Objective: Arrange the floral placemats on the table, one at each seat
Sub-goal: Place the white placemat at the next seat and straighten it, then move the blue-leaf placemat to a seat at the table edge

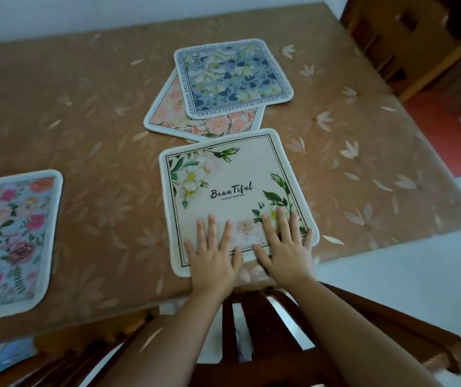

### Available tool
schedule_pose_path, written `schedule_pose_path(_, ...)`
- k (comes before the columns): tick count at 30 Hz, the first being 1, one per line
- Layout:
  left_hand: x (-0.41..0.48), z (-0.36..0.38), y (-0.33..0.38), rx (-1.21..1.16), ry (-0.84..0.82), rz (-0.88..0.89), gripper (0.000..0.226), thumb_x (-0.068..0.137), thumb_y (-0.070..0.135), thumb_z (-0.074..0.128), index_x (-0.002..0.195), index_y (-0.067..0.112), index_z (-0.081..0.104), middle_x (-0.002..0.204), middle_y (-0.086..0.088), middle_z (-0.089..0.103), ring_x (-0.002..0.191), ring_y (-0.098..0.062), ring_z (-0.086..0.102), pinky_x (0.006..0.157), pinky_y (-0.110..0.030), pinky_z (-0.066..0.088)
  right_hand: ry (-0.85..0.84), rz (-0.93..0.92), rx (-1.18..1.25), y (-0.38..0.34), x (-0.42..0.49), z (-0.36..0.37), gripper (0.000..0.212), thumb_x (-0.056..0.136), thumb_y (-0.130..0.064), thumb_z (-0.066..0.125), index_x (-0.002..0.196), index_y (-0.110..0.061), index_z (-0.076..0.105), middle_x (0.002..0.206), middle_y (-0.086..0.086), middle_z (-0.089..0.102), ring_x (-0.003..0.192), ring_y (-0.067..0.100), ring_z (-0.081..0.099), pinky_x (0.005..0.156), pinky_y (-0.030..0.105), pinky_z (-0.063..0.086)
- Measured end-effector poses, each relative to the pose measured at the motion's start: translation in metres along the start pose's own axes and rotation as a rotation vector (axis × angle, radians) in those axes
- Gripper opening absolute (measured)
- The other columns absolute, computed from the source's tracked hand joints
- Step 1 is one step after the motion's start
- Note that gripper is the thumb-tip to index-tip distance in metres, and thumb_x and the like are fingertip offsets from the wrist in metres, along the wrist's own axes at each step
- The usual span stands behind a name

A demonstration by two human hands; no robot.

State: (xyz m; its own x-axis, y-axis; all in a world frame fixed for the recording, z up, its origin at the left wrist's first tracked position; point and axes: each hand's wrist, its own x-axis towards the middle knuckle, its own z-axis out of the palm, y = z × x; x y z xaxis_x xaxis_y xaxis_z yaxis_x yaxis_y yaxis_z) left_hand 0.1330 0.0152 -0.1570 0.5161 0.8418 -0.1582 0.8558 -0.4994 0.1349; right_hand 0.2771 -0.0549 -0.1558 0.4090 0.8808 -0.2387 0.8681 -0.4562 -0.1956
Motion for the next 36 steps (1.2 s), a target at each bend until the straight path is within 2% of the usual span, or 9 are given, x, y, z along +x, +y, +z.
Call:
schedule_pose_path(3,-0.007,-0.001,-0.001,-0.006,-0.020,0.023,0.055,0.092,0.049,0.022,0.142,0.030,0.013,0.154,-0.010,0.009,0.141,-0.033,0.005,0.105,-0.062,0.017,-0.071,-0.004,-0.015,-0.002,-0.012,-0.011,0.068,0.088,-0.061,0.024,0.141,-0.034,-0.008,0.155,0.004,-0.013,0.140,0.029,-0.015,0.111,0.057,0.004)
schedule_pose_path(6,-0.009,-0.006,0.006,-0.027,-0.125,-0.045,0.055,0.094,0.046,0.023,0.143,0.031,0.004,0.155,-0.006,-0.004,0.141,-0.028,-0.008,0.109,-0.058,0.009,-0.101,-0.004,0.026,-0.003,-0.021,-0.029,0.063,0.088,-0.055,0.035,0.142,-0.029,0.013,0.155,0.004,0.006,0.141,0.027,0.003,0.110,0.052,0.015)
schedule_pose_path(9,-0.018,-0.027,0.020,-0.112,-0.118,-0.052,0.051,0.093,0.039,0.031,0.140,0.021,0.025,0.154,-0.008,0.016,0.141,-0.028,0.006,0.110,-0.055,0.010,-0.010,0.008,0.126,-0.003,-0.035,-0.053,0.059,0.090,-0.044,0.041,0.141,-0.026,0.017,0.151,0.003,0.023,0.136,0.023,0.023,0.108,0.045,0.024)
schedule_pose_path(15,-0.033,-0.063,0.046,-0.140,0.090,0.200,0.049,0.090,0.032,0.040,0.137,0.023,0.033,0.148,-0.006,0.032,0.138,-0.026,0.019,0.111,-0.053,0.011,0.258,-0.036,0.074,0.017,-0.065,-0.093,0.052,0.087,-0.035,0.050,0.135,-0.022,0.034,0.141,0.006,0.042,0.131,0.025,0.034,0.103,0.045,0.032)
schedule_pose_path(18,-0.041,-0.079,0.075,-0.163,0.167,0.261,0.044,0.088,0.027,0.048,0.130,0.019,0.045,0.141,-0.009,0.043,0.134,-0.031,0.030,0.108,-0.056,0.021,0.299,-0.009,0.062,0.038,-0.080,-0.106,0.049,0.087,-0.035,0.050,0.133,-0.021,0.039,0.141,0.007,0.043,0.132,0.026,0.034,0.105,0.047,0.030)
schedule_pose_path(21,-0.046,-0.086,0.115,-0.173,0.254,0.318,0.041,0.082,0.023,0.058,0.122,0.014,0.054,0.132,-0.012,0.053,0.127,-0.034,0.041,0.102,-0.057,0.030,0.344,0.035,0.073,0.068,-0.094,-0.119,0.048,0.088,-0.035,0.050,0.133,-0.021,0.041,0.142,0.006,0.042,0.133,0.027,0.033,0.107,0.048,0.027)
schedule_pose_path(27,-0.042,-0.094,0.219,-0.208,0.315,0.369,0.040,0.087,0.028,0.054,0.124,0.014,0.051,0.135,-0.011,0.050,0.129,-0.032,0.038,0.104,-0.056,0.028,0.438,0.047,0.120,0.158,-0.119,-0.157,0.047,0.085,-0.026,0.058,0.129,-0.015,0.047,0.138,0.009,0.047,0.130,0.029,0.038,0.105,0.048,0.030)
schedule_pose_path(32,-0.048,-0.091,0.323,-0.226,0.321,0.392,0.041,0.083,0.022,0.059,0.123,0.012,0.053,0.134,-0.012,0.051,0.128,-0.033,0.040,0.103,-0.059,0.027,0.508,0.051,0.097,0.255,-0.140,-0.194,0.049,0.076,-0.019,0.069,0.122,-0.010,0.055,0.127,0.014,0.057,0.121,0.034,0.049,0.098,0.054,0.041)
schedule_pose_path(36,-0.051,-0.095,0.406,-0.260,0.327,0.435,0.041,0.079,0.018,0.064,0.119,0.010,0.057,0.130,-0.014,0.055,0.125,-0.034,0.044,0.100,-0.060,0.031,0.517,0.090,0.079,0.328,-0.155,-0.211,0.049,0.078,-0.023,0.067,0.123,-0.011,0.053,0.129,0.013,0.055,0.122,0.035,0.047,0.098,0.054,0.038)
